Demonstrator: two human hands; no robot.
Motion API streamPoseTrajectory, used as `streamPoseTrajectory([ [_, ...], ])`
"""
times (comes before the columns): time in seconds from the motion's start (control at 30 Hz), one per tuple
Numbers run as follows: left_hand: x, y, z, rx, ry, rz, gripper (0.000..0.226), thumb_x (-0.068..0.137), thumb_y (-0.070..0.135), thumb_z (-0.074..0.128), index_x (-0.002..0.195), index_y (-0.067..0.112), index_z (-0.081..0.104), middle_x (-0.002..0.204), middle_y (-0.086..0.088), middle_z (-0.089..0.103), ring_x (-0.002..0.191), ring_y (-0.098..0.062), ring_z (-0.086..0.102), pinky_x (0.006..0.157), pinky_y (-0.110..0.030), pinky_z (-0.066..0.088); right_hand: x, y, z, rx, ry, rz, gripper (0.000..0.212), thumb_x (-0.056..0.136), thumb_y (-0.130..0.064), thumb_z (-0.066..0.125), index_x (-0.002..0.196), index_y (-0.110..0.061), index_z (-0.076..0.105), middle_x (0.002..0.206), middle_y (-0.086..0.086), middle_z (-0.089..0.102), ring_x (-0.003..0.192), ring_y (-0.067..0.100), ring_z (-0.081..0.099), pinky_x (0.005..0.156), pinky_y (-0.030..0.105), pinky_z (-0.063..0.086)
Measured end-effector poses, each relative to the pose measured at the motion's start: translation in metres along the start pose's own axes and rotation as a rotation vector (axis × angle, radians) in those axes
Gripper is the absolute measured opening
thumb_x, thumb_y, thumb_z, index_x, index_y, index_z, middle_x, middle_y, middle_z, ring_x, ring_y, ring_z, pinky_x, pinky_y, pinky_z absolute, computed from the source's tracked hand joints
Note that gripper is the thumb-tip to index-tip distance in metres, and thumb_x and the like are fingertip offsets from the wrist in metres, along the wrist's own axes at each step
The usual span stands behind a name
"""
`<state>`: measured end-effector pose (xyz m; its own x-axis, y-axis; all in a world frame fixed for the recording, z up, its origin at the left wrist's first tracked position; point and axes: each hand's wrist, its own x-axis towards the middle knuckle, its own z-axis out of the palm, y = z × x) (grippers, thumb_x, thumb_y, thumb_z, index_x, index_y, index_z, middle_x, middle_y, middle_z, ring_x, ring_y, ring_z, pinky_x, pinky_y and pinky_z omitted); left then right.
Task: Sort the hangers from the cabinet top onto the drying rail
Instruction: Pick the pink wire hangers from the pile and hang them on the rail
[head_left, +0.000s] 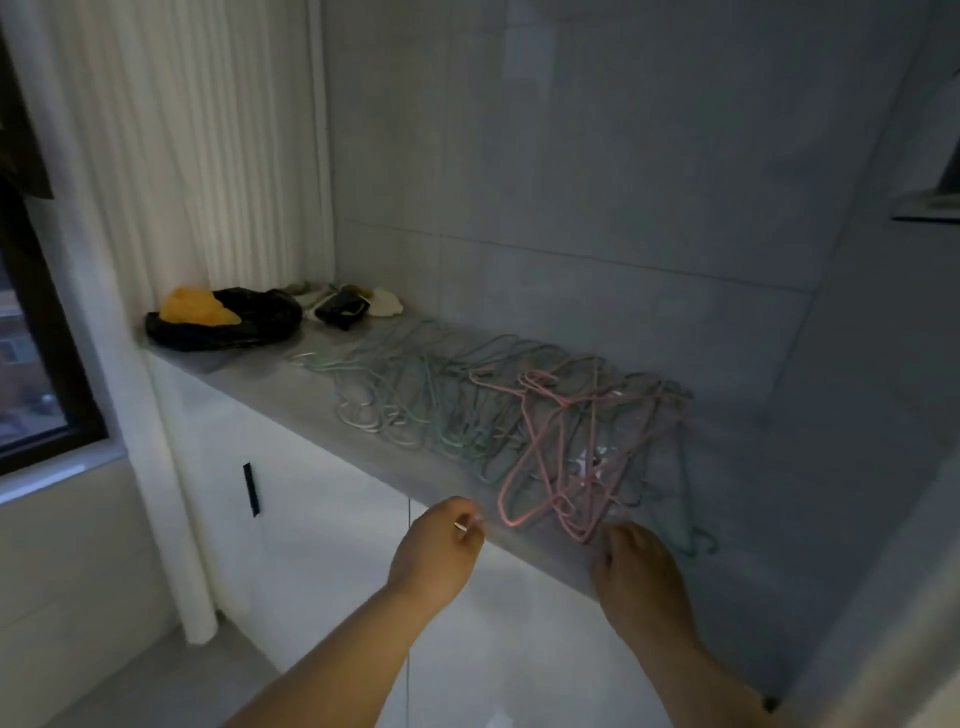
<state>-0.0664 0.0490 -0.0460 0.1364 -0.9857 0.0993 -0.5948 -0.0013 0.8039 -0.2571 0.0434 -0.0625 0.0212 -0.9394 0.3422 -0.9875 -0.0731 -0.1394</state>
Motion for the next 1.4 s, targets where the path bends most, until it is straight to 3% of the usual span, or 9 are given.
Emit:
streamPoseTrajectory([
  [0.1,0.030,0.009,0.013,0.001,-0.072,-0.014,0.017,0.088,0.019,0.051,0.103,0.012,0.056,0.107,-0.012,0.063,0.102,-0.028,0.059,0.085,-0.029,0.044,0.005,0.000,0.004,-0.009,0.084,-0.045,0.022,0.064,-0.020,0.055,0.066,-0.002,0.068,0.065,0.016,0.066,0.059,0.033,0.066,0.053,0.031,0.055],
  [0.33,0.075,0.021,0.028,0.130,-0.184,-0.089,0.042,0.086,0.023,0.053,0.126,0.013,0.047,0.118,-0.015,0.062,0.108,-0.028,0.059,0.089,-0.030,0.046,0.008,-0.001,0.006,-0.039,0.009,-0.003,0.031,0.059,-0.026,0.056,0.073,-0.004,0.072,0.075,0.013,0.071,0.066,0.028,0.069,0.059,0.033,0.058],
  [0.43,0.084,0.027,0.027,0.042,-0.223,-0.079,0.014,0.088,0.014,0.050,0.091,0.007,0.062,0.079,-0.017,0.067,0.071,-0.027,0.066,0.058,-0.025,0.047,0.008,-0.001,0.007,-0.035,0.029,0.016,0.031,0.052,-0.027,0.061,0.071,-0.004,0.073,0.074,0.012,0.072,0.065,0.028,0.069,0.057,0.034,0.058],
  [0.5,0.087,0.030,0.027,-0.036,-0.282,-0.105,0.023,0.092,0.010,0.045,0.070,0.009,0.052,0.043,-0.005,0.055,0.032,-0.014,0.055,0.032,-0.018,0.041,0.008,-0.001,0.006,-0.036,0.024,0.020,0.035,0.061,-0.029,0.050,0.071,-0.005,0.073,0.074,0.012,0.072,0.066,0.027,0.070,0.057,0.034,0.058],
  [0.57,0.087,0.033,0.026,-0.169,-0.350,-0.140,0.027,0.094,0.006,0.038,0.068,0.010,0.046,0.029,-0.002,0.048,0.023,-0.010,0.049,0.025,-0.017,0.038,0.008,-0.001,0.007,-0.044,-0.009,0.027,0.035,0.061,-0.029,0.050,0.071,-0.005,0.073,0.075,0.012,0.072,0.066,0.027,0.070,0.057,0.034,0.058],
  [0.77,0.073,0.037,0.020,-0.387,-0.324,-0.160,0.026,0.099,0.013,0.030,0.076,0.013,0.044,0.066,-0.008,0.055,0.029,-0.012,0.055,0.027,-0.015,0.039,0.008,0.001,0.013,-0.078,0.084,0.009,0.031,0.043,-0.023,0.077,0.068,-0.005,0.072,0.074,0.011,0.072,0.064,0.028,0.069,0.055,0.032,0.057],
  [1.03,0.058,0.055,0.007,-0.493,-0.184,0.008,0.025,0.098,0.016,0.031,0.077,0.020,0.044,0.071,-0.003,0.057,0.030,-0.006,0.053,0.028,-0.013,0.034,0.009,0.000,0.012,-0.016,0.125,-0.001,0.037,0.038,-0.015,0.085,0.070,-0.003,0.071,0.069,0.014,0.070,0.061,0.030,0.068,0.053,0.035,0.057],
  [1.2,0.025,0.050,-0.034,-0.502,-0.053,0.078,0.026,0.098,0.013,0.031,0.077,0.018,0.046,0.068,-0.005,0.059,0.029,-0.007,0.052,0.030,-0.013,0.035,0.004,0.001,0.008,0.144,0.061,0.081,0.055,0.077,-0.018,0.064,0.129,-0.008,0.050,0.113,0.015,0.064,0.104,0.030,0.059,0.088,0.034,0.046],
  [1.4,-0.053,0.024,-0.084,-0.361,0.094,0.029,0.027,0.097,0.013,0.033,0.085,0.025,0.054,0.055,0.000,0.064,0.035,-0.011,0.057,0.035,-0.016,0.041,-0.011,-0.025,-0.019,0.615,0.366,0.154,0.035,0.072,0.013,0.066,0.106,0.014,0.058,0.101,0.036,0.059,0.095,0.050,0.058,0.083,0.036,0.038],
])
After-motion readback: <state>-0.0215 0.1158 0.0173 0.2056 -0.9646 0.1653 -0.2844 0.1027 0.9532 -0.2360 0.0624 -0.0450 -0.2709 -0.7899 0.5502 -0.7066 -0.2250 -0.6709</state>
